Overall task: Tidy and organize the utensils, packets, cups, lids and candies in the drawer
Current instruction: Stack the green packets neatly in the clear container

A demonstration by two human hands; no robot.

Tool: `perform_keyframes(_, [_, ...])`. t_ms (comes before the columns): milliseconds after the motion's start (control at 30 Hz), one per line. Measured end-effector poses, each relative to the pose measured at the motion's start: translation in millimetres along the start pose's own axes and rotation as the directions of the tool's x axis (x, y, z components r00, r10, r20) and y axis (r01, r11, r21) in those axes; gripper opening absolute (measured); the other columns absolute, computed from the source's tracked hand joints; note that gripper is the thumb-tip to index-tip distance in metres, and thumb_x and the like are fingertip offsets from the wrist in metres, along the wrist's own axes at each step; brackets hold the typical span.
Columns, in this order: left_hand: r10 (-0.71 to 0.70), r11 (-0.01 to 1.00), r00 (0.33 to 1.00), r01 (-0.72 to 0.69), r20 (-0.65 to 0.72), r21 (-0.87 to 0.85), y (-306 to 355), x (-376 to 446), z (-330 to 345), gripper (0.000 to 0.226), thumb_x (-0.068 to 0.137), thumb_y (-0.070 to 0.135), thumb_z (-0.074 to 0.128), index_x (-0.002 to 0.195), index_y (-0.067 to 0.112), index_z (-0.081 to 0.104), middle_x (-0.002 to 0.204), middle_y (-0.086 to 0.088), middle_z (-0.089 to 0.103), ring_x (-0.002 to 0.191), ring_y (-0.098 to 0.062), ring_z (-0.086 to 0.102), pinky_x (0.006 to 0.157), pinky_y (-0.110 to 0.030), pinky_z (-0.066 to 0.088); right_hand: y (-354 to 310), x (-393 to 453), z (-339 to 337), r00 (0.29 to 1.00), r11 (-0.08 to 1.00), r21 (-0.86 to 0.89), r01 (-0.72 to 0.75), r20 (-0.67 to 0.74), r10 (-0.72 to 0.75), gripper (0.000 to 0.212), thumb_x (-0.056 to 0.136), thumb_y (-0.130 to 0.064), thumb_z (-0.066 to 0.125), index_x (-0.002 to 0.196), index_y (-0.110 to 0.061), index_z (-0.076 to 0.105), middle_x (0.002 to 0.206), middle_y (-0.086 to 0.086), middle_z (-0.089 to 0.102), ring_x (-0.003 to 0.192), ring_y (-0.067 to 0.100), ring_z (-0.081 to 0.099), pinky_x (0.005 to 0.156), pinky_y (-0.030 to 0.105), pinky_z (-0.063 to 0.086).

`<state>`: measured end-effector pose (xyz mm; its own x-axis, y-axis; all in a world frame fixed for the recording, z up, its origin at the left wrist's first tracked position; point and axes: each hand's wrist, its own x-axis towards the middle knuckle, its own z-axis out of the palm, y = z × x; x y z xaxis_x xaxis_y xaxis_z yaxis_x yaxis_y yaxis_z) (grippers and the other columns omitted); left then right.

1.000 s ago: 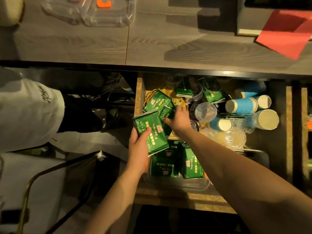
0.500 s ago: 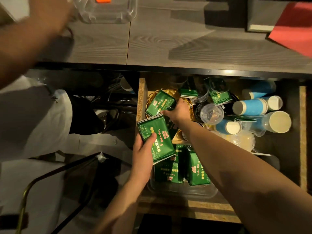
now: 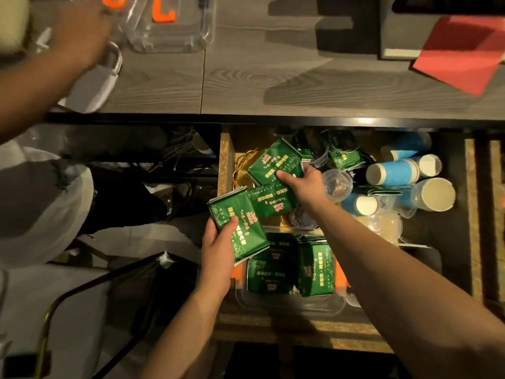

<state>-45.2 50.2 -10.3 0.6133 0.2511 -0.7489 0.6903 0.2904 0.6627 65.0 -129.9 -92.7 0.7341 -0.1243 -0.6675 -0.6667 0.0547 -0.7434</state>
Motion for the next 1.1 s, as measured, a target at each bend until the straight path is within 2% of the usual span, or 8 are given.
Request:
perform_keyframes(233, [0.068, 0.997, 0.996, -0.065, -0.055, 0.049, 28.5, -32.9, 17.2, 0.02, 0.098, 0.018, 0.059, 0.115, 0.028, 0.064, 0.105, 0.007, 0.075, 0.09, -0.007, 0.072, 0.074, -0.028, 0.052, -39.2, -96.3, -76.2, 0.995, 0.978, 0.184, 0.096, -0.049, -0.089, 0.03, 0.083, -0.014, 0.077, 0.11, -0.007, 0.066, 0.101, 0.01, 0.076, 0.091, 0.026, 0.073, 0.076, 0.038, 0.06])
perform_keyframes(367, [0.1, 0.976, 0.99, -0.117, 0.099, 0.186, 52.8, -63.2, 36.9, 0.044, 0.088, 0.037, 0.066, 0.131, 0.027, 0.061, 0.126, 0.005, 0.07, 0.121, -0.017, 0.062, 0.106, -0.044, 0.045, -73.1, -156.4, -114.5, 0.981, 0.981, 0.163, 0.107, 0.145, -0.131, 0.022, 0.084, -0.01, 0.073, 0.106, -0.01, 0.066, 0.098, 0.009, 0.076, 0.084, 0.023, 0.073, 0.069, 0.03, 0.059])
perform_keyframes(433, [0.099, 0.964, 0.981, -0.136, 0.164, 0.229, 66.0, -84.3, 52.7, 0.071, 0.086, 0.044, 0.065, 0.151, 0.026, 0.041, 0.154, 0.005, 0.045, 0.142, -0.018, 0.041, 0.119, -0.045, 0.027, -88.0, -177.2, -126.9, 0.956, 0.99, 0.082, 0.114, 0.263, -0.131, 0.032, 0.079, -0.017, 0.075, 0.109, -0.009, 0.066, 0.103, 0.012, 0.075, 0.089, 0.027, 0.073, 0.077, 0.036, 0.059])
perform_keyframes(500, [0.087, 0.962, 0.977, -0.133, 0.193, 0.24, 76.2, -100.4, 65.4, 0.075, 0.092, 0.048, 0.063, 0.155, 0.024, 0.031, 0.162, 0.003, 0.028, 0.149, -0.022, 0.027, 0.12, -0.046, 0.022, -103.6, -194.6, -135.2, 0.925, 0.985, -0.056, 0.164, 0.355, -0.134, 0.038, 0.077, -0.022, 0.078, 0.111, -0.01, 0.066, 0.107, 0.012, 0.075, 0.096, 0.031, 0.072, 0.085, 0.041, 0.058])
perform_keyframes(600, [-0.033, 0.967, 0.949, -0.048, 0.312, 0.25, 80.0, -112.7, 72.1, 0.094, 0.066, 0.082, 0.07, 0.144, 0.037, 0.046, 0.157, -0.002, 0.041, 0.14, -0.029, 0.044, 0.113, -0.058, 0.035, -123.6, -217.6, -140.9, 0.891, 0.957, -0.177, 0.229, 0.435, -0.132, 0.033, 0.082, -0.015, 0.078, 0.112, -0.01, 0.066, 0.107, 0.008, 0.075, 0.097, 0.025, 0.072, 0.086, 0.036, 0.058])
perform_keyframes(733, [-0.044, 0.945, 0.88, -0.117, 0.473, 0.305, 87.6, -146.7, 82.7, 0.076, 0.058, 0.052, 0.087, 0.124, 0.026, 0.058, 0.122, -0.002, 0.071, 0.114, -0.025, 0.066, 0.102, -0.051, 0.049, -141.6, -233.3, -140.1, 0.856, 0.906, -0.275, 0.322, 0.493, -0.155, 0.032, 0.081, -0.01, 0.078, 0.111, -0.008, 0.067, 0.104, 0.003, 0.076, 0.091, 0.013, 0.072, 0.08, 0.025, 0.056])
perform_keyframes(867, [-0.055, 0.967, 0.873, -0.074, 0.485, 0.243, 80.8, -159.8, 88.7, 0.078, 0.056, 0.02, 0.092, 0.126, 0.015, 0.059, 0.109, -0.008, 0.076, 0.1, -0.029, 0.073, 0.09, -0.049, 0.057, -145.9, -233.6, -138.3, 0.904, 0.861, -0.336, 0.381, 0.333, -0.269, 0.037, 0.073, -0.024, 0.086, 0.098, -0.006, 0.066, 0.094, 0.01, 0.074, 0.083, 0.021, 0.071, 0.08, 0.043, 0.058])
perform_keyframes(1100, [-0.017, 0.992, 0.928, -0.03, 0.373, 0.12, 72.4, -175.6, 101.0, 0.044, 0.074, 0.014, 0.084, 0.113, 0.015, 0.062, 0.098, -0.005, 0.078, 0.093, -0.026, 0.075, 0.09, -0.05, 0.058, -125.6, -234.3, -121.1, 0.851, 0.845, -0.435, 0.311, -0.267, -0.451, 0.047, 0.084, -0.056, 0.067, 0.077, -0.01, 0.061, 0.069, 0.008, 0.065, 0.064, 0.019, 0.057, 0.06, 0.037, 0.042])
